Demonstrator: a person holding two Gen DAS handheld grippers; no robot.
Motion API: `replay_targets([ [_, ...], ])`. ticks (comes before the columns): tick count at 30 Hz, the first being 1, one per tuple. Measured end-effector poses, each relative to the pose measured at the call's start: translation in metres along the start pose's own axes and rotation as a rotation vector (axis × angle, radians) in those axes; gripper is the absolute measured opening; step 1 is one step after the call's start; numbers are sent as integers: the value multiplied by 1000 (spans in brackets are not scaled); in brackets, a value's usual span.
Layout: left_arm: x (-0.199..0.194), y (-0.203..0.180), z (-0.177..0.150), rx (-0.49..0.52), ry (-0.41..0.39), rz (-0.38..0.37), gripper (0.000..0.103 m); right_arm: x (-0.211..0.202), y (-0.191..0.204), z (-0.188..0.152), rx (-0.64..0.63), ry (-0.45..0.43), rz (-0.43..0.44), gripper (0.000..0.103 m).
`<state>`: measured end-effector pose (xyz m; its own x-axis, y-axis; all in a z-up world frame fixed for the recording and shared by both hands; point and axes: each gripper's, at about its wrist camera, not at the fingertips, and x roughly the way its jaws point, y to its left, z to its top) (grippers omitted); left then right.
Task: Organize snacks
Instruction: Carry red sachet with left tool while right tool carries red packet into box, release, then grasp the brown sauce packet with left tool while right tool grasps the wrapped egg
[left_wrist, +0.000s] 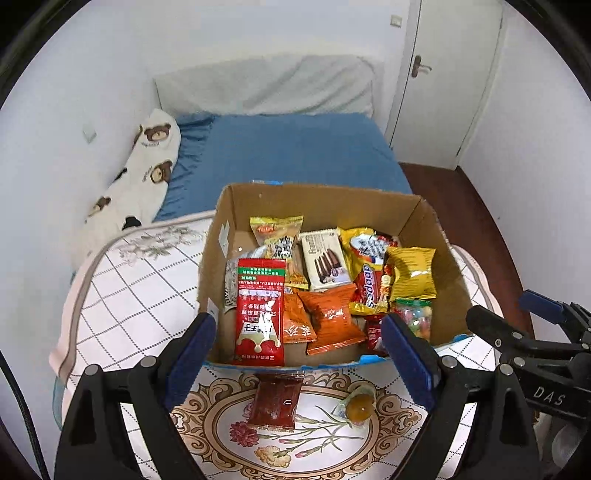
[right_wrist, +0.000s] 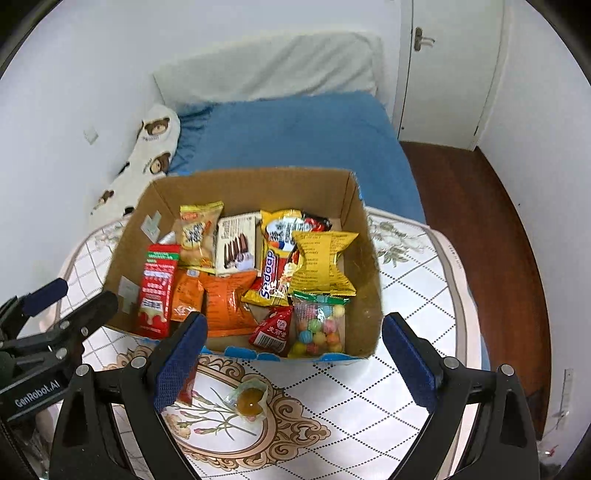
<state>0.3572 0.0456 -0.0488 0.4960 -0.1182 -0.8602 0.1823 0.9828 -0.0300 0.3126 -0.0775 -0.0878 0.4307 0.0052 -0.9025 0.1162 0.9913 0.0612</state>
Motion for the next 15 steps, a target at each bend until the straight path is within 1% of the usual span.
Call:
replay_targets([
  [4,-25,-3,-5,-1,-50,2,92,-21,-1,-8,10,-34,13,97],
  [9,-41,3,-16,-25,-71,5,92,-40,-1,-18,38,-56,57,97],
  [11,-41,9,-25,-38,-58,17,92,-42,0,-26,44,-51,75,97],
  [14,-30,26,-45,-67,-8,55,92,-31,5,-43,52,-17,116,96],
  [15,-21,33,-53,-74,23,68,92,-25,8,-48,43,-2,118,89],
])
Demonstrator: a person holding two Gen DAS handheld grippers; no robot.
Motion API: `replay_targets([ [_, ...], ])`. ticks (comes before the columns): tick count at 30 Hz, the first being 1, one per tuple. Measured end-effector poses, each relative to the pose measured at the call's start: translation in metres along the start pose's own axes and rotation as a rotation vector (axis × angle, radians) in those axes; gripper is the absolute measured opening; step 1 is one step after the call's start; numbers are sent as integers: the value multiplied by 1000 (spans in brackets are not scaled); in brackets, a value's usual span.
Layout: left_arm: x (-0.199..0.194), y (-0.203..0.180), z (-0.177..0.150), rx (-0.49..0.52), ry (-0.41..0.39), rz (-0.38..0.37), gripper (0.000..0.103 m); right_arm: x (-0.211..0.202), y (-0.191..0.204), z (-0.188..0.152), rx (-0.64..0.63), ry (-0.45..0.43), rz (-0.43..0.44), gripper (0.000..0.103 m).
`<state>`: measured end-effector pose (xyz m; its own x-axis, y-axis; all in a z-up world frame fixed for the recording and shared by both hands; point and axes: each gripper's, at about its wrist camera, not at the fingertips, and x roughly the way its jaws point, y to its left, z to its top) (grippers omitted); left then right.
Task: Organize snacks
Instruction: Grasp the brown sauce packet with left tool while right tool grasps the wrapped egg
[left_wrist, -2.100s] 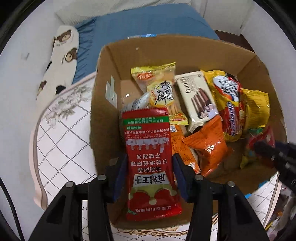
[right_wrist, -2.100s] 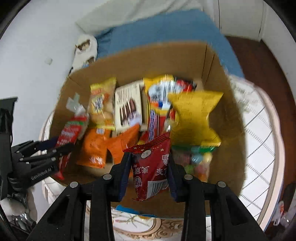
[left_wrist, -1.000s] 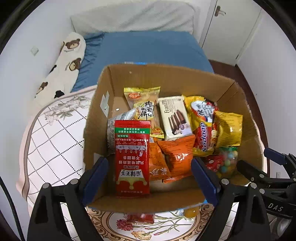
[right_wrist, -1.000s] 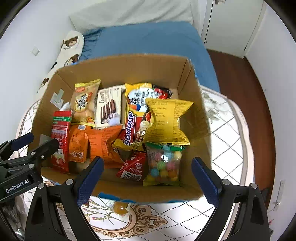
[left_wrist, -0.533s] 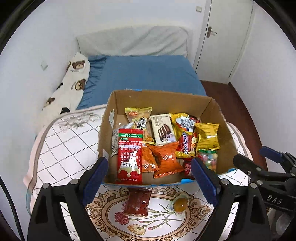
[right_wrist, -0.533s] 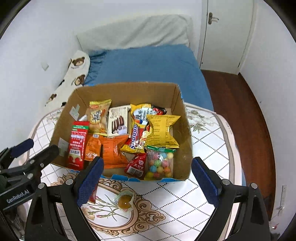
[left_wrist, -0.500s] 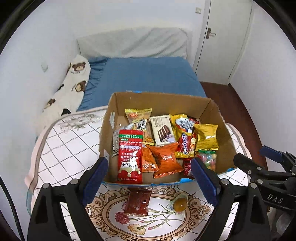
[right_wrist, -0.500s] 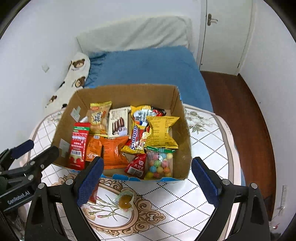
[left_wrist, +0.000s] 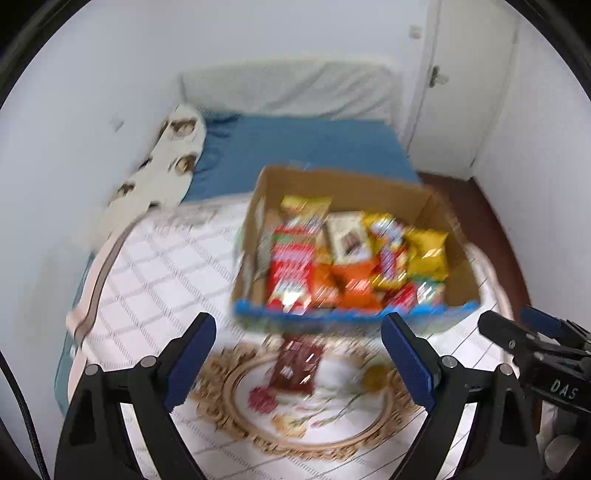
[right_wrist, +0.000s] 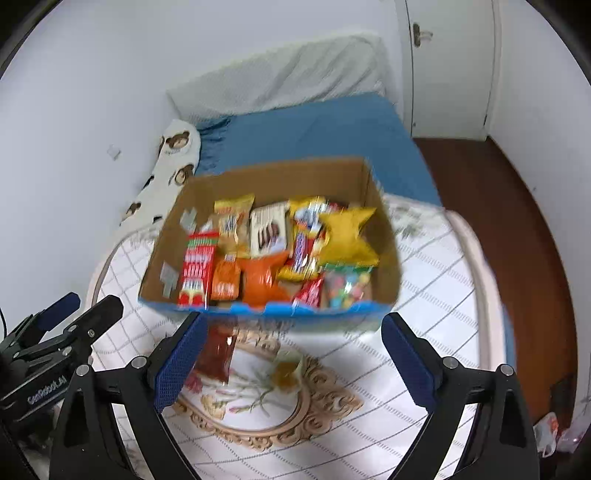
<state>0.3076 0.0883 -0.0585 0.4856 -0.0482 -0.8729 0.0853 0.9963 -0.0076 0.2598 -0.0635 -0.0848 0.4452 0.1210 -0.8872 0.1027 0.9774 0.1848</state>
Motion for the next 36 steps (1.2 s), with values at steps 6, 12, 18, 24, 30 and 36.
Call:
replay_targets([
  [6,58,27,-38,-20,171,82,92,72,4,-42,50,177,86,63],
  [12,118,21,-56,29,305,90,92,144,-2,-74,136,295,95,63],
  [18,174,3,-61,106,427,59,91,186,-8,-88,171,362,77,63],
  [24,194,-15,-63,164,424,32,77,193,-15,-93,193,370,69,63],
  [30,190,-20,-66,175,414,40,53,201,-12,-90,173,384,58,63],
  [36,173,1,-103,86,460,51,53,220,-1,-97,121,413,45,56],
])
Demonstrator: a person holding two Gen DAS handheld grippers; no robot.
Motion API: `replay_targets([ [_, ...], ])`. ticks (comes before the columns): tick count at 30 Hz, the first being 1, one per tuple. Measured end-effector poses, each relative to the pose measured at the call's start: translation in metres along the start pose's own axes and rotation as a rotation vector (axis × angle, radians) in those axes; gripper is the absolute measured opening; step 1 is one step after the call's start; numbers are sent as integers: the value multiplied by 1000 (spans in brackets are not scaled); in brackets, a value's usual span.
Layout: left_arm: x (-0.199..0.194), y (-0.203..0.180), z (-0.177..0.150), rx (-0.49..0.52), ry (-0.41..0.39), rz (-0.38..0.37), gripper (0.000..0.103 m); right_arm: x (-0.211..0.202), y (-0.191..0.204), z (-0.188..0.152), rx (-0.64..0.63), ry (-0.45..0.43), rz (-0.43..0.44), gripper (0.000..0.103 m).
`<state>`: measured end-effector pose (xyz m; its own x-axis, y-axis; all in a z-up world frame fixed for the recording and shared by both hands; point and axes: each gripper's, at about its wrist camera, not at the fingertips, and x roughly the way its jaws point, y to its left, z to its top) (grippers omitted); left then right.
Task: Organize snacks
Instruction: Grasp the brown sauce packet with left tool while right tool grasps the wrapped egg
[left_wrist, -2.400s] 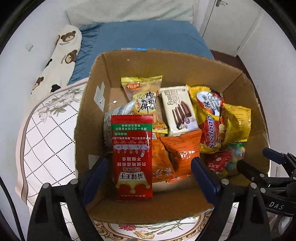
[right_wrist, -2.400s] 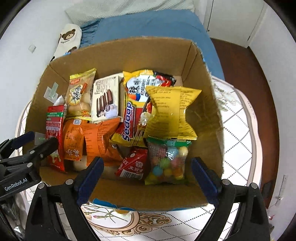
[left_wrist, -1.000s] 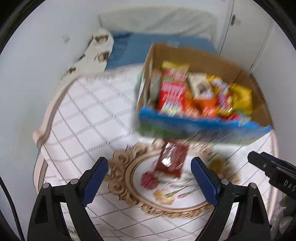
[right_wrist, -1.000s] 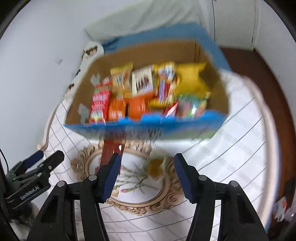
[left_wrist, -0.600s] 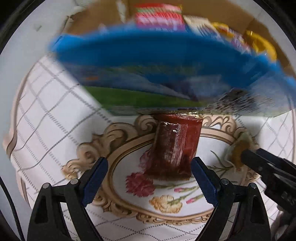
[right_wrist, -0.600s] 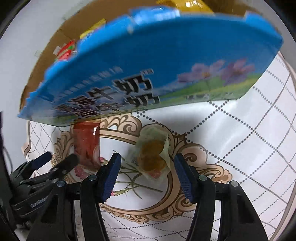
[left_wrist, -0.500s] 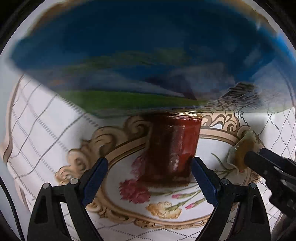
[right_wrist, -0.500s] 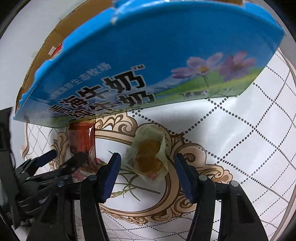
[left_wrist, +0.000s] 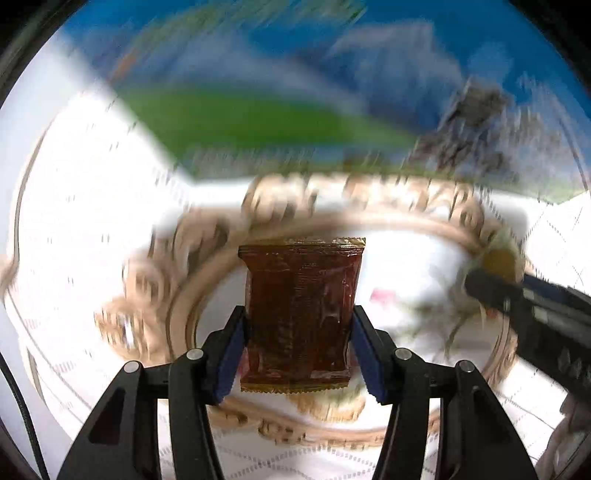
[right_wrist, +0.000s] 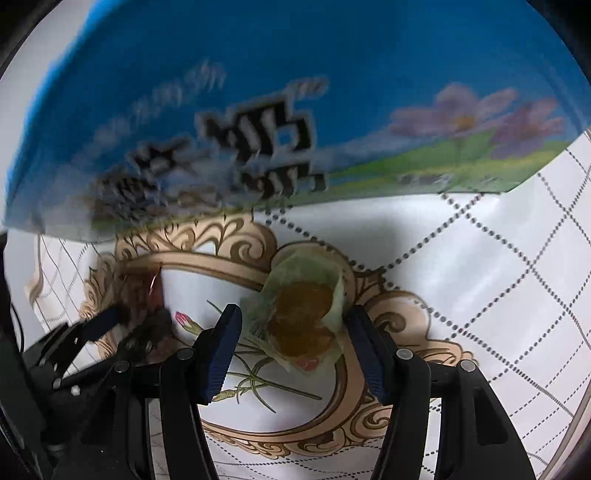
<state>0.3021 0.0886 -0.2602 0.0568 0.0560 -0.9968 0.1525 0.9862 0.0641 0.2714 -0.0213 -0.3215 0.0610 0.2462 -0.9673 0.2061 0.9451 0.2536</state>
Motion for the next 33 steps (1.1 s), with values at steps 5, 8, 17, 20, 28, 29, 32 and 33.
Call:
replay_targets([
  [5,8,12,-45,-58,77,-61,53,7,13,-21,-102,32,-36,46],
  [8,13,14,-69,-78,116,-97,53,8,13,-41,-144,69,-40,46],
  [17,23,7,-99,-55,156,-116,53,20,-7,-113,-211,233,-55,46],
  [20,29,9,-101,-66,163,-120,54,24,-16,-124,-190,246,-61,46],
  [28,42,0,-95,-49,170,-87,59,25,-37,-131,-91,214,-42,47],
  [29,42,-1,-95,-49,171,-86,60,26,-44,-125,-85,212,-41,47],
  [32,47,-2,-93,-47,168,-80,60,25,-49,-121,-80,203,-51,47],
  [33,48,-1,-93,-46,167,-78,60,25,-51,-119,-78,201,-56,47],
])
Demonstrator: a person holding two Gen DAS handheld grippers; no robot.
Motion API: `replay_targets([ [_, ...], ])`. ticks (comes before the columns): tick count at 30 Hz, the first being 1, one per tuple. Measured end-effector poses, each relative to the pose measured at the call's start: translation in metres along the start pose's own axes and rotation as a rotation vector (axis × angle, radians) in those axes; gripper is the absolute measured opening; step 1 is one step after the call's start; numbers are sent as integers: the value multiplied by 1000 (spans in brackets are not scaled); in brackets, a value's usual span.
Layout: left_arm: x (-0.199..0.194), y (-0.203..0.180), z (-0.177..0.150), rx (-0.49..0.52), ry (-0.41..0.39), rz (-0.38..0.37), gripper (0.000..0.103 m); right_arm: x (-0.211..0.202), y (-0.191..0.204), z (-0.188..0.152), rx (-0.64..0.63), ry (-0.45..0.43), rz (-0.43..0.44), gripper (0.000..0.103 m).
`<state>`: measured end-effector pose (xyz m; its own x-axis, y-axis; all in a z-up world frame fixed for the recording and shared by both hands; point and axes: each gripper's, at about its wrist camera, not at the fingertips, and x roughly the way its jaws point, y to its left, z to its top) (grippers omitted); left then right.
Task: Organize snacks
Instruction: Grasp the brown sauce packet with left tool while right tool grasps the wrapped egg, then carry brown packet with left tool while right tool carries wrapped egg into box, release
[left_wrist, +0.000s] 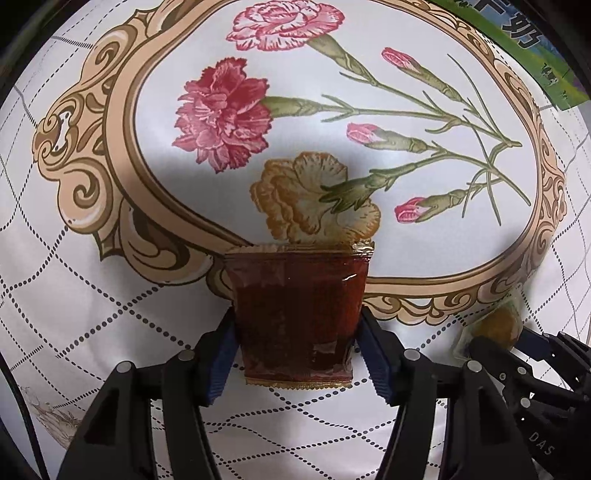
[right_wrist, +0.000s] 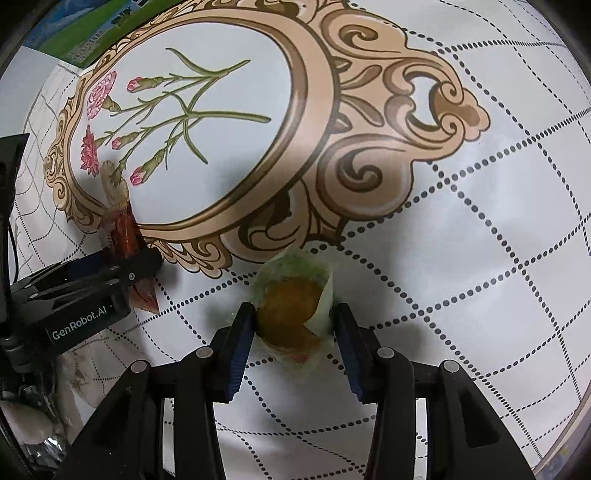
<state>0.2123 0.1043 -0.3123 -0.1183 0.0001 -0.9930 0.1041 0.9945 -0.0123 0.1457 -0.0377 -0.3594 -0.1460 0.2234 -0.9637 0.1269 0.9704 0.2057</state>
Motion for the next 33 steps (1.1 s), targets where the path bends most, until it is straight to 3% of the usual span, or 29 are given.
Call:
replay_targets([
  [5,13,-18,3,7,-19,15,59,9,22,-11,22,-8,-18,47],
  [13,10,-21,1,13,-26,13,59,17,17,-9,25,-21,-34,46],
  [15,5,-21,-1,10,-31,2,53,15,19,-9,21,-25,-35,45],
  [24,-28,-11,11,-43,-94,-85,52,-19,35,-4,-43,-105,-20,45],
  [28,-12,-12,29,-38,-36,-109,56,-16,33,13,-34,-85,-12,46],
  [33,-3,-20,35,-24,-38,-60,56,-5,27,25,9,-63,2,48],
])
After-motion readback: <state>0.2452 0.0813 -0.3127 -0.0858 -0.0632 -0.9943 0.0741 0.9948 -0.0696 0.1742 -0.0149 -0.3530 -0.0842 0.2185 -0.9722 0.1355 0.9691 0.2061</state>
